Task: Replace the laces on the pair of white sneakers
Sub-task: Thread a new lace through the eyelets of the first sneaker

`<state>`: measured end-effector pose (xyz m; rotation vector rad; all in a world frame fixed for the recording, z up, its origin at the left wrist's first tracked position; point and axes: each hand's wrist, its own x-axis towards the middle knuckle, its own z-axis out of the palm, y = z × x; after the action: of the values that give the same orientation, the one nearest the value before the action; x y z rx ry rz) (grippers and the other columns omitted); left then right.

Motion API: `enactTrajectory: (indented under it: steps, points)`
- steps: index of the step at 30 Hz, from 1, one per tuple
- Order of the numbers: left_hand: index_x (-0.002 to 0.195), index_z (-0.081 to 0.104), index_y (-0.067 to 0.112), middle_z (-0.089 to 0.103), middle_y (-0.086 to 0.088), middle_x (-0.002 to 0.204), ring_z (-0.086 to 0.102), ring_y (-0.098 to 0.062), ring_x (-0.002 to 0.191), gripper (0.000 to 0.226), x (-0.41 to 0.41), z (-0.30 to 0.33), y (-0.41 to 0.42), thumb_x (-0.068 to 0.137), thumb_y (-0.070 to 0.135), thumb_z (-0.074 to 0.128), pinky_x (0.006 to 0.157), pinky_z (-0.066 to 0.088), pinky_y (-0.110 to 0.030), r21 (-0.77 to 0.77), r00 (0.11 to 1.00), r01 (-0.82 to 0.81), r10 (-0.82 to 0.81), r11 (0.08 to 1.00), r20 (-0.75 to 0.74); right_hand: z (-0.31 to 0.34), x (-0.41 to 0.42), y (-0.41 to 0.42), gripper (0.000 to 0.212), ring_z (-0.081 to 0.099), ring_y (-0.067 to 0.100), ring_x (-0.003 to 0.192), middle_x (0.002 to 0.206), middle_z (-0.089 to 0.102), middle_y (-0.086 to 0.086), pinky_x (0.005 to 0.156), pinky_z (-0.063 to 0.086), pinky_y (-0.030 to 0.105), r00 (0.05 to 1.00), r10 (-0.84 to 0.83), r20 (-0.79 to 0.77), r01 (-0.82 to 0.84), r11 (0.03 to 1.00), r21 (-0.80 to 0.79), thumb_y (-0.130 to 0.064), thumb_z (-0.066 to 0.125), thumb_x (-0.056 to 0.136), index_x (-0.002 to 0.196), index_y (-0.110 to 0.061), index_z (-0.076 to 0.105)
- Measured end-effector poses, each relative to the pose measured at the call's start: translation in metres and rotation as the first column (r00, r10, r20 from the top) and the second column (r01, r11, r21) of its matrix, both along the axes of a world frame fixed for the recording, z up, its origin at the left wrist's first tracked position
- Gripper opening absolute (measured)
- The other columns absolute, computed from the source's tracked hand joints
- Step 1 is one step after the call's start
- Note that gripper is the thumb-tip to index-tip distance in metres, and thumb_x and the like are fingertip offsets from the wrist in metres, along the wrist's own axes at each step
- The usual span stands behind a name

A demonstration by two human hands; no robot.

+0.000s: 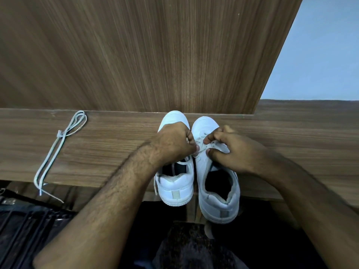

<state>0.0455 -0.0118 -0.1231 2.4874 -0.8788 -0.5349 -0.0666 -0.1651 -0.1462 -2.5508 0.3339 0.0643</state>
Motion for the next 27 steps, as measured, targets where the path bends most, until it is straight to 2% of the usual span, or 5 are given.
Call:
enactTrajectory:
  steps: [6,13,18,23,27]
  points:
    - [0.091,0.067,0.017,0.059,0.001,0.083,0.061,-0.019,0.082,0.010,-0.002,-0.002,0.000,0.093,0.026,0.064,0.058,0.039,-0.022,0.127,0.994,-0.057,0.044,0.990,0.099,0.001,0.000,0.001,0.060,0.049,0.004,0.113,0.118,0.041,-0.026,0.092,0.049,0.046,1.000,0.005,-0.018,-0.006,0.999,-0.051,-0.068,0.032,0.061,0.116,-0.051,0.049]
    - [0.122,0.061,0.026,0.061,0.000,0.120,0.061,-0.026,0.110,0.031,-0.009,-0.006,-0.018,0.094,0.037,0.058,0.077,0.046,-0.035,0.088,0.940,0.055,-0.082,0.995,0.332,0.001,-0.001,0.002,0.065,0.053,0.009,0.117,0.125,0.044,-0.021,0.094,0.050,0.046,1.000,0.002,0.006,-0.002,1.000,0.010,-0.062,0.038,0.066,0.126,-0.042,0.050]
    - [0.113,0.066,0.029,0.064,0.003,0.113,0.063,-0.023,0.105,0.034,-0.008,-0.010,-0.028,0.094,0.054,0.053,0.076,0.044,-0.035,0.119,0.948,0.045,-0.080,0.992,0.309,0.000,0.000,0.001,0.035,0.059,0.010,0.099,0.113,0.049,-0.015,0.086,0.051,0.039,0.997,-0.024,0.067,0.023,0.999,0.025,-0.030,0.058,0.086,0.121,-0.032,0.059]
    - [0.117,0.066,0.018,0.054,-0.004,0.118,0.060,-0.028,0.110,0.030,-0.006,-0.016,-0.029,0.093,0.035,0.060,0.078,0.045,-0.040,0.250,0.954,0.023,-0.096,0.968,0.283,-0.002,0.000,0.002,0.025,0.053,-0.001,0.078,0.094,0.047,-0.017,0.066,0.037,0.022,0.990,-0.077,0.116,0.076,0.997,0.016,-0.022,0.059,0.087,0.107,-0.034,0.066]
    - [0.114,0.065,0.015,0.050,-0.006,0.123,0.053,-0.027,0.115,0.038,-0.009,-0.012,-0.028,0.091,0.044,0.056,0.076,0.040,-0.039,0.228,0.948,0.002,-0.074,0.974,0.308,0.001,-0.002,0.005,0.025,0.051,0.000,0.080,0.099,0.049,-0.016,0.075,0.044,0.029,0.989,-0.073,0.126,0.074,0.997,-0.002,-0.022,0.057,0.088,0.107,-0.034,0.065]
